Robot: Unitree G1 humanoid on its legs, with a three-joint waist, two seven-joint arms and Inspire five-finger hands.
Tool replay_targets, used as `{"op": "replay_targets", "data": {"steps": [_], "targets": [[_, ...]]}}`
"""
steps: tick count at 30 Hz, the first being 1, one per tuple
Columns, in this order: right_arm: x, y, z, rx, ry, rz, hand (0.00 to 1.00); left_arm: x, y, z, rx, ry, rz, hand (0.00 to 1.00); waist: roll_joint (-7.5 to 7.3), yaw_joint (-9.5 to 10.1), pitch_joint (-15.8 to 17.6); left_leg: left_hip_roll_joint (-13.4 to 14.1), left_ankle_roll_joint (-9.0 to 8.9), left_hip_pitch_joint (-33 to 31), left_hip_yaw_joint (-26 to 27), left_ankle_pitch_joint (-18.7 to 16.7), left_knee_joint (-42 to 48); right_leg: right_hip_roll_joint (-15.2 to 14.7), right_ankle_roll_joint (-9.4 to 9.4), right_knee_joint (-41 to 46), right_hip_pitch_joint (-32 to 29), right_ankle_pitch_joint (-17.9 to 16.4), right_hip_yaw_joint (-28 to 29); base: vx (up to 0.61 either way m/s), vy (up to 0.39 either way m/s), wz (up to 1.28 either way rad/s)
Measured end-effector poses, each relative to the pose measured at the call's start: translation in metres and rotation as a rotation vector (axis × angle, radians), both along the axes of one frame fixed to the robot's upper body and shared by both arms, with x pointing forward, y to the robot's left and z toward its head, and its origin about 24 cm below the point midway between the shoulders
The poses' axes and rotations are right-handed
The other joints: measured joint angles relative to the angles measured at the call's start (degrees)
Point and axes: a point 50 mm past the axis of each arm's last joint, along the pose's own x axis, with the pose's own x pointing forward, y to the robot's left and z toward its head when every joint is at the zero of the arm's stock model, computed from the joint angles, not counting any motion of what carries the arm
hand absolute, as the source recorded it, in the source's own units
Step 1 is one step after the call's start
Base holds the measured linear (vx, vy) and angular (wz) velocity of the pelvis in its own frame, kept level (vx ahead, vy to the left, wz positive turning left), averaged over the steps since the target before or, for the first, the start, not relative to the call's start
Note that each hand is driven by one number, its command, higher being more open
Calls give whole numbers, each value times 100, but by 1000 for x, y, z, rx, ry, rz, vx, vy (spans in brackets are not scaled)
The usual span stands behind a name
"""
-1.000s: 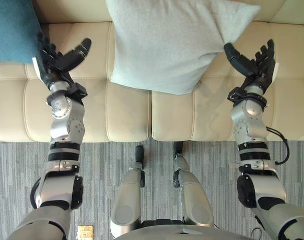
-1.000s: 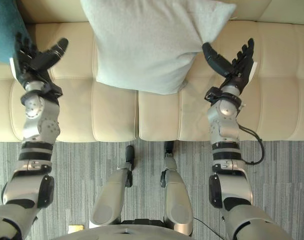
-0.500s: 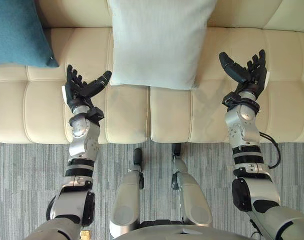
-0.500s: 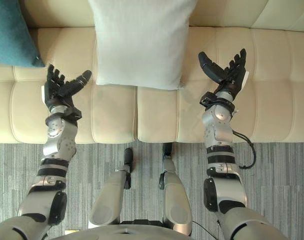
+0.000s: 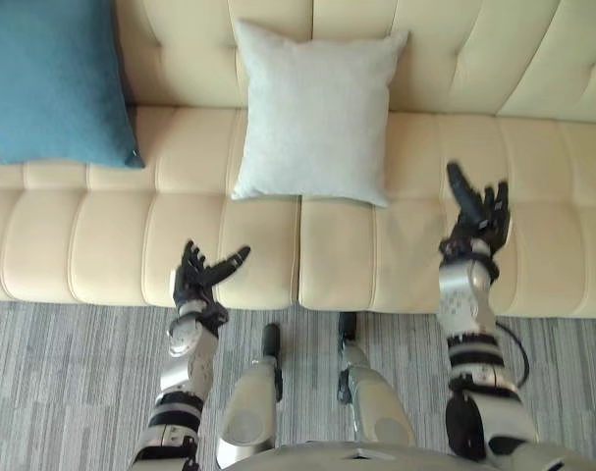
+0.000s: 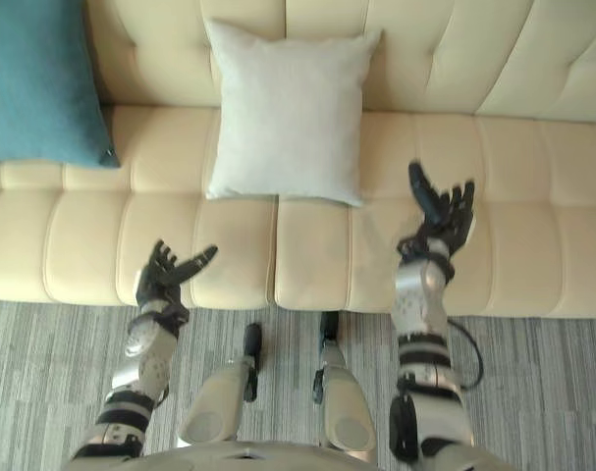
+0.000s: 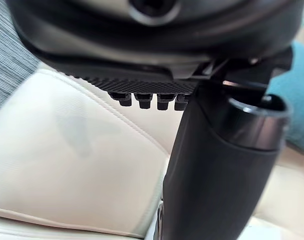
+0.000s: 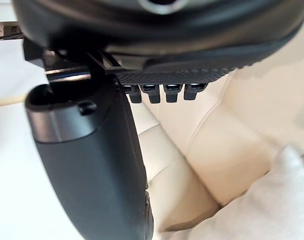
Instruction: Pick up cushions and gather them together orderly.
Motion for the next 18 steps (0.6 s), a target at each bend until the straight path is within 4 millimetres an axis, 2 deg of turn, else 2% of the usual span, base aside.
{"op": "replay_targets", "data": {"steps": [2, 5, 6, 7, 10, 12, 13, 14, 15, 17, 18], "targets": [[-22, -3, -41, -22, 124, -10, 100, -20, -3, -26, 10, 102, -21, 100, -3, -2, -222, 1, -6, 178, -3, -29, -79, -1, 49, 0, 145, -93, -4, 89, 75, 0], [-60, -6, -94, -106, 334, 18, 100, -44, -4, -56, 51, 248, -67, 100, 1, -40, -425, -6, -13, 424, -9, -62, -185, -12, 36, 1, 351, -165, -29, 75, 71, 0], [-69, -7, -105, -122, 381, 25, 100, -50, -5, -62, 53, 280, -72, 100, 2, -50, -512, -6, -15, 437, -10, -66, -203, -13, 37, 1, 356, -177, -35, 51, 62, 2], [-87, -7, -123, -168, 471, 46, 100, -62, -6, -73, 66, 338, -80, 100, 8, -80, -617, -9, -14, 515, -18, -69, -251, -16, 64, 1, 413, -225, -50, 56, 53, 2], [-119, -4, -152, -258, 627, 112, 100, -82, -7, -91, 96, 439, -104, 100, 23, -140, -772, 2, -15, 730, -28, -98, -334, -10, 42, 0, 594, -294, -88, 53, 54, 1], [-155, 1, -182, -325, 801, 176, 100, -107, -10, -110, 118, 554, -127, 100, 36, -170, -1007, 54, -17, 921, -15, -142, -397, 4, 55, -1, 754, -387, -111, 49, 37, -3], [-160, 2, -187, -326, 827, 185, 100, -110, -11, -113, 117, 567, -127, 100, 36, -168, -1048, 59, -19, 936, -11, -149, -404, 8, 56, -1, 765, -394, -111, 49, 32, -4], [-180, 7, -206, -324, 936, 227, 100, -123, -12, -121, 122, 623, -131, 100, 34, -168, -1159, 82, -32, 1078, 0, -173, -460, 21, 45, -2, 882, -444, -116, 42, 32, -3], [-184, 9, -209, -319, 956, 233, 100, -125, -13, -122, 119, 633, -129, 100, 34, -168, -1175, 87, -34, 1107, 3, -177, -472, 21, 38, -2, 904, -453, -117, 43, 33, -5], [-217, 20, -233, -271, 1109, 288, 100, -142, -16, -134, 130, 717, -144, 100, 64, -163, -1332, 136, -69, 1281, 60, -235, -528, 46, 18, -1, 1051, -529, -119, 51, 35, -7], [-223, 23, -238, -256, 1134, 297, 100, -145, -18, -136, 133, 734, -149, 100, 71, -163, -1364, 145, -67, 1316, 72, -237, -549, 52, 21, -1, 1074, -539, -117, 71, 30, -7]]}}
